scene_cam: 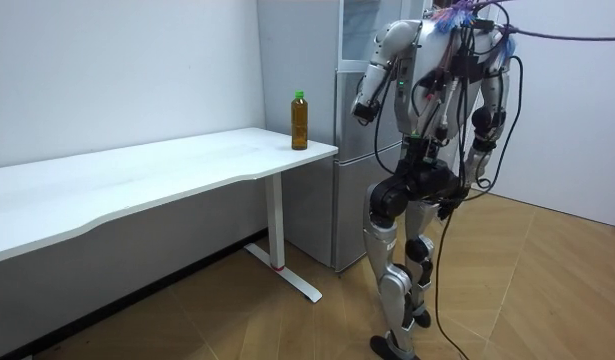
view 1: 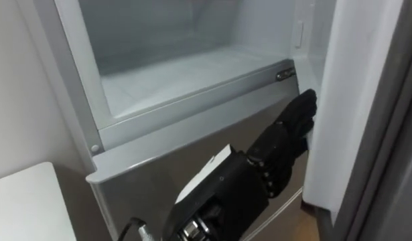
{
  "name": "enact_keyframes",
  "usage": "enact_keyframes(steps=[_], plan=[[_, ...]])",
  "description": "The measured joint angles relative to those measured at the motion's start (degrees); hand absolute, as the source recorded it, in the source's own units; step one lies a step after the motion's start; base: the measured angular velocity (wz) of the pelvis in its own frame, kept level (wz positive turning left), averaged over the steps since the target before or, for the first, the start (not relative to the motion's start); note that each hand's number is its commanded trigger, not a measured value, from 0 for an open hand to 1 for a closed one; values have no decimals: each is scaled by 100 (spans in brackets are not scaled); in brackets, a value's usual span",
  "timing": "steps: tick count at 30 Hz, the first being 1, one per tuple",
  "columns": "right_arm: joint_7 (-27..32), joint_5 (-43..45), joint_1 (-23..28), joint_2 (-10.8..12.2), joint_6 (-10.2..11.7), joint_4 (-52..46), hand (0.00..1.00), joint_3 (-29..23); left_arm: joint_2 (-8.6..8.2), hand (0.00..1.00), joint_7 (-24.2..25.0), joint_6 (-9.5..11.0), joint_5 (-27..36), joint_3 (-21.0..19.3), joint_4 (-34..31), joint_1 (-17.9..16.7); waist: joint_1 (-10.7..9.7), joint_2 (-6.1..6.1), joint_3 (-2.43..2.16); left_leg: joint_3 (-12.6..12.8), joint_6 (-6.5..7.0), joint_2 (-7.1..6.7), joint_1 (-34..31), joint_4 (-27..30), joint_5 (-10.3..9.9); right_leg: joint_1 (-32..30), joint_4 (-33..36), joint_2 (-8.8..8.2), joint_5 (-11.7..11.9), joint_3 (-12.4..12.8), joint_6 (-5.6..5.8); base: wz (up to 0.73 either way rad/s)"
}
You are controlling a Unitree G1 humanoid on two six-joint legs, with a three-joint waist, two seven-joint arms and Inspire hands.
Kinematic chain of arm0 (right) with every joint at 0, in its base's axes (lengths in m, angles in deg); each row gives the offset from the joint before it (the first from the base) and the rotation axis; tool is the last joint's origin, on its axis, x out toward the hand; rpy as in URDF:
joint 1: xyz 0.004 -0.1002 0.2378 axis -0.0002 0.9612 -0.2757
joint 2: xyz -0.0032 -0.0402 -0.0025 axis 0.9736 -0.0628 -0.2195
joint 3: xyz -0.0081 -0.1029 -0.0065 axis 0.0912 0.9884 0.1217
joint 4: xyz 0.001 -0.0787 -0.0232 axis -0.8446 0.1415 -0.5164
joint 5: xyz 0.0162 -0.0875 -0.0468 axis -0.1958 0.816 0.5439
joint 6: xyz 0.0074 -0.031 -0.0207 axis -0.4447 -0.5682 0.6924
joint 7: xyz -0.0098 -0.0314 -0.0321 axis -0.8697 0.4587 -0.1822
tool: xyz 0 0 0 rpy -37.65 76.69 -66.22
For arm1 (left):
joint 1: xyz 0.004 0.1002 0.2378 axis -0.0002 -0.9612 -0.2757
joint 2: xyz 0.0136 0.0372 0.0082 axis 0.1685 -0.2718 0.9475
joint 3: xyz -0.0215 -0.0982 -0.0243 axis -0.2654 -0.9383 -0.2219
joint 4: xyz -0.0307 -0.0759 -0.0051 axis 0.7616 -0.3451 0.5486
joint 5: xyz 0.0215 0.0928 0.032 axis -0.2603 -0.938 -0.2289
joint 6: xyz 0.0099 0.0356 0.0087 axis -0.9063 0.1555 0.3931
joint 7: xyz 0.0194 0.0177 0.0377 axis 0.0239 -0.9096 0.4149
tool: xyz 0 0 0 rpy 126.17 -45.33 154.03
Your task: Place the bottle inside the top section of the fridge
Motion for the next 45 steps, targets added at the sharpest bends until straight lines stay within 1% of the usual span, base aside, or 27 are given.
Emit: enact_keyframes(steps=[3, 7, 8, 10, 11, 13, 14, 16, 19, 21, 23, 26, 29, 30, 34, 38, 39, 42, 44, 45], plan=[[5, 6, 85, -37, -5, -2, 0, 2, -6, 0, -6, 64, 5, 35, 15, 12, -2, 4, 0, 103, -17, 10, -2, 0, -19, -59, 19, 30, 9, 19, -13, -20], [51, 20, 187, -48, -8, 0, 0, 2, -20, 0, -69, 64, 5, 128, 153, 243, -4, 9, 4, 268, -29, 14, 9, -4, -46, -114, 118, 51, 12, 16, -17, -23], [53, 22, 212, -47, -8, -1, 0, 2, -32, 0, -73, 62, 2, 159, 202, 314, -26, 11, 4, 317, -36, 15, 10, -2, -55, -148, 150, 60, 13, 17, -19, -29], [51, 28, 220, -48, -10, 0, 0, 1, -113, 0, -74, 60, -14, 169, 274, 391, -45, 31, 13, 440, -47, 20, 15, 12, -63, -220, 207, 84, 27, 12, -40, -34], [52, 21, 221, -48, -10, 1, 0, 2, -136, 0, -76, 59, -21, 179, 284, 412, -78, 42, 20, 456, -48, 26, 15, 17, -67, -221, 202, 86, 32, 8, -45, -17], [75, 14, 230, -47, -10, 7, 0, -2, -167, 0, -102, 60, -27, 259, 426, 629, -184, 84, 47, 496, -52, 36, 17, 18, -73, -214, 198, 94, 34, 7, -48, -2], [99, 16, 230, -47, -10, 7, 0, -1, -168, 0, -115, 61, -27, 292, 473, 696, -199, 94, 52, 500, -54, 39, 16, 18, -75, -209, 198, 98, 35, 8, -49, -5], [188, 33, 199, -44, -12, 81, 0, 0, -243, 0, -154, 57, -29, 392, 656, 910, -277, 112, 53, 513, -62, 46, 21, 18, -79, -202, 198, 117, 39, 26, -56, -4], [257, 54, 185, -43, -12, 144, 0, 1, -355, 0, -191, 45, -46, 422, 811, 995, -346, 127, 59, 525, -66, 53, 25, 26, -78, -206, 201, 131, 41, 41, -67, -6], [296, 79, 172, -31, -17, 239, 0, 6, -409, 0, -191, 45, -45, 422, 899, 1031, -356, 121, 63, 559, -67, 53, 20, 60, -79, -229, 208, 132, 37, 54, -75, -5], [371, 77, 152, -28, -46, 245, 0, 88, -414, 0, -197, 37, -41, 422, 977, 1054, -354, 121, 63, 569, -71, 61, -1, 100, -82, -239, 204, 131, 42, 58, -84, -3], [438, 28, 169, -23, -113, 258, 0, 232, -415, 0, -203, 37, -34, 423, 993, 1066, -321, 129, 58, 563, -102, 99, -1, 103, -103, -239, 186, 165, 63, 53, -115, -3], [440, -4, 137, -25, -124, 258, 0, 285, -442, 0, -203, 37, -34, 425, 992, 1090, -318, 165, 33, 563, -127, 139, 9, 105, -94, -212, 119, 208, 93, 54, -154, -1], [442, -5, 109, -24, -124, 261, 0, 287, -458, 0, -203, 37, -24, 425, 992, 1094, -315, 178, 31, 565, -140, 153, 15, 109, -86, -204, 100, 225, 102, 59, -164, -3], [442, -4, 22, -22, -126, 272, 0, 289, -467, 0, -199, 33, 7, 424, 993, 1096, -304, 207, 42, 567, -173, 200, -7, 194, -67, -192, 57, 256, 119, 77, -199, -2], [445, -5, -56, -8, -126, 281, 0, 307, -467, 0, -196, 27, 3, 424, 993, 1096, -305, 208, 43, 500, -203, 223, -10, 225, -45, -152, 17, 271, 129, 74, -226, 0], [451, -1, -69, -7, -126, 282, 0, 335, -473, 0, -198, 27, -3, 424, 992, 1096, -299, 206, 44, 470, -205, 228, -9, 237, -43, -138, 12, 266, 125, 57, -232, 10], [521, 18, -93, 16, -124, 295, 0, 385, -482, 0, -213, 28, -39, 416, 992, 1096, -266, 186, 58, 275, -205, 232, -63, 317, -43, -118, 26, 226, 109, -32, -243, 17], [630, 11, -132, 32, -124, 306, 0, 403, -482, 0, -246, 22, -74, 417, 983, 1096, -195, 184, 59, 186, -205, 232, -119, 323, -43, -127, 24, 205, 110, -95, -245, 20], [698, -8, -136, 49, -125, 308, 0, 403, -484, 0, -271, -2, -86, 417, 952, 1096, -149, 184, 59, 75, -205, 230, -144, 323, -43, -123, 19, 184, 108, -166, -248, 24]])
